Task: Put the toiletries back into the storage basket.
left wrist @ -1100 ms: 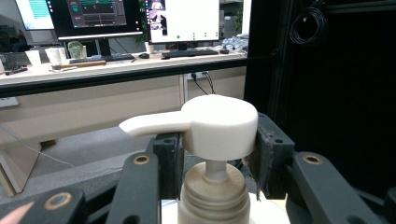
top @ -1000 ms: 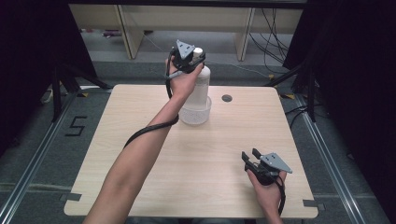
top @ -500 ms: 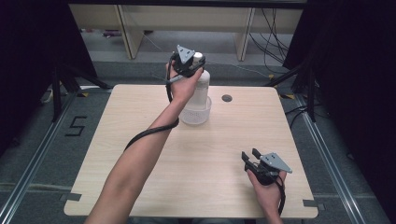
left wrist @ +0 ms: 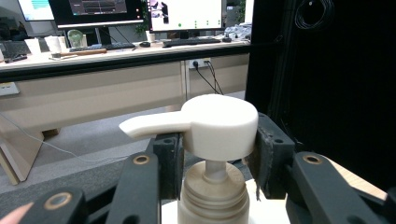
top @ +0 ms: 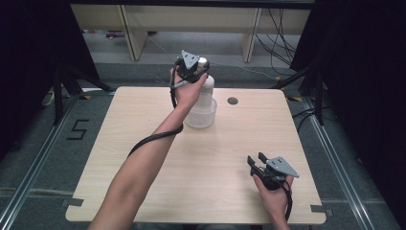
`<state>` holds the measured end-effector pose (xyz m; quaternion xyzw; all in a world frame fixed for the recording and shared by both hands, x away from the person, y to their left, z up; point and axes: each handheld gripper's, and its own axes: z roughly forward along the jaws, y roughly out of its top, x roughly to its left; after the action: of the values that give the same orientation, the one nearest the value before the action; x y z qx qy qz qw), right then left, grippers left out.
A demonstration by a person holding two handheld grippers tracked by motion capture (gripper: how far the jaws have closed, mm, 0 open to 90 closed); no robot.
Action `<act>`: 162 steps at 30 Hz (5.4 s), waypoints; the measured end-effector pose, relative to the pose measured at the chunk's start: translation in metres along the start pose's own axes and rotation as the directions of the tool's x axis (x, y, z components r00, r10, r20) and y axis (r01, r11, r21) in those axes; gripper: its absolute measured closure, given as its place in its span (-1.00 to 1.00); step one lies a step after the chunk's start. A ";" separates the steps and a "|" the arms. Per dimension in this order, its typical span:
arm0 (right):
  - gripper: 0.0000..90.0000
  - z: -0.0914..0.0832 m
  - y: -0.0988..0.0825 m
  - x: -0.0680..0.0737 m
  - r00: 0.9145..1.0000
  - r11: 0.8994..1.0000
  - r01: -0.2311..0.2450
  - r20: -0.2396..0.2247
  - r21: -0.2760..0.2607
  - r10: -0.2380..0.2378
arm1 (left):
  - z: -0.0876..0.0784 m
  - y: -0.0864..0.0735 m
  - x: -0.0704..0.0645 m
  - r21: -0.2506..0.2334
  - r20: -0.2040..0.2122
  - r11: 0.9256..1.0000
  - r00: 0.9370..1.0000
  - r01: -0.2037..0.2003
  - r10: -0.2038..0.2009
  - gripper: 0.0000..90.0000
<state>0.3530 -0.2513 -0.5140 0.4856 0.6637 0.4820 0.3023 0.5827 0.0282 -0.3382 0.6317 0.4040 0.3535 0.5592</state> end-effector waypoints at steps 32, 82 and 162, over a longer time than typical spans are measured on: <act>0.14 -0.001 0.000 0.001 1.000 1.000 -0.012 0.008 0.006 0.012 | 0.005 -0.024 -0.007 0.014 0.014 1.000 1.000 -0.020 0.020 0.31; 0.11 0.000 0.000 0.001 1.000 1.000 0.005 -0.005 0.015 -0.005 | -0.009 -0.027 -0.006 0.092 -0.007 0.995 0.999 0.040 -0.039 -0.17; 0.10 0.001 0.000 0.002 1.000 1.000 -0.001 -0.008 0.009 0.001 | -0.144 -0.071 0.034 0.104 0.065 0.994 0.998 0.016 -0.023 -0.24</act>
<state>0.3530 -0.2496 -0.5143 0.4852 0.6670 0.4810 0.2972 0.4595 0.1227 -0.3910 0.6671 0.4092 0.3055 0.5424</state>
